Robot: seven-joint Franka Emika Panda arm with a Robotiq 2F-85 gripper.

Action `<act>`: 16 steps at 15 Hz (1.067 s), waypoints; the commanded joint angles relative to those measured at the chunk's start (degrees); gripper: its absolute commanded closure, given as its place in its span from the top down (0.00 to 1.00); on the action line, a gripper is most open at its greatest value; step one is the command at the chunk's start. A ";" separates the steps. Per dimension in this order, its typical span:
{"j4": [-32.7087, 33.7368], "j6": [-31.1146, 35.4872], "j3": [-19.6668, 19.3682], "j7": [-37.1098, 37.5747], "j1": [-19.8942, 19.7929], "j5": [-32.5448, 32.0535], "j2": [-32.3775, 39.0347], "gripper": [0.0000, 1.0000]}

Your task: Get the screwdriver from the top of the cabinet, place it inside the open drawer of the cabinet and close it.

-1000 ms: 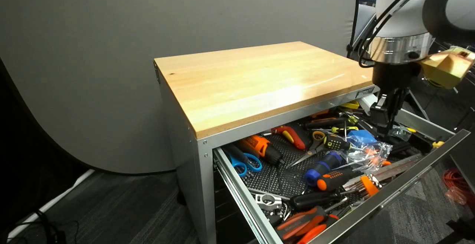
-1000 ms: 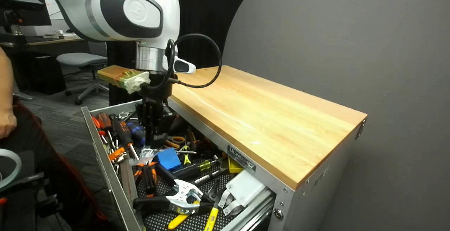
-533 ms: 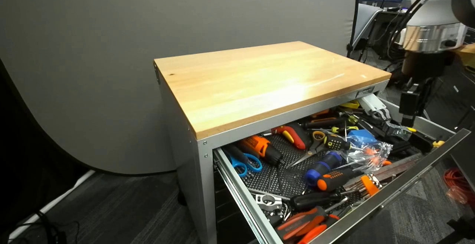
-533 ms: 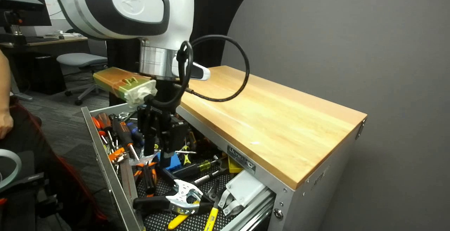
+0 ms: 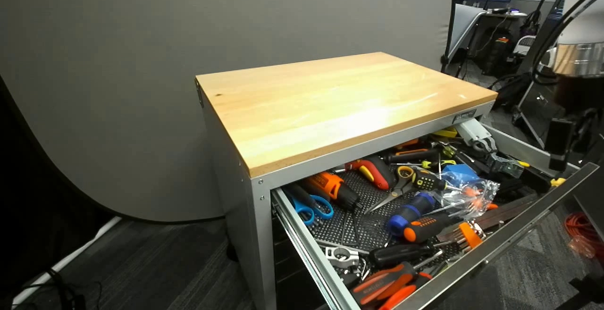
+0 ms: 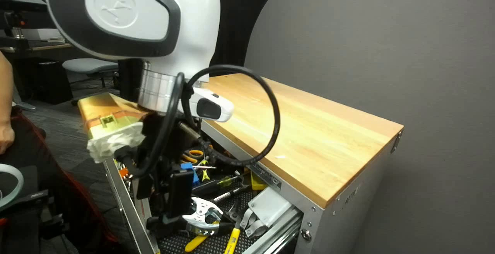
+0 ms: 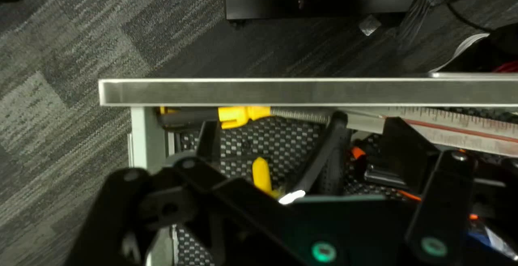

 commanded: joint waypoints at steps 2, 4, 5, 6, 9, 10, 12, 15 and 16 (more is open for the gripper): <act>-4.89 -2.34 -1.16 3.48 -1.20 -1.74 -2.77 1.00; -6.24 -2.79 -1.58 4.32 -1.62 -1.82 -2.96 1.00; -6.73 -2.47 -1.64 4.64 -1.72 -1.44 -2.69 1.00; -7.23 -1.39 -1.51 5.33 -1.61 -1.69 -2.26 1.00; -7.76 3.37 -0.99 7.81 -1.12 -1.05 0.01 0.66; -7.56 4.81 -0.70 8.39 -0.85 -0.97 1.09 0.58; -7.28 7.96 -0.36 9.12 -0.56 -0.50 2.77 0.42; -6.98 14.82 -0.34 11.05 -0.23 0.74 4.74 0.19; -6.91 16.25 -0.35 11.59 -0.02 0.67 5.15 0.11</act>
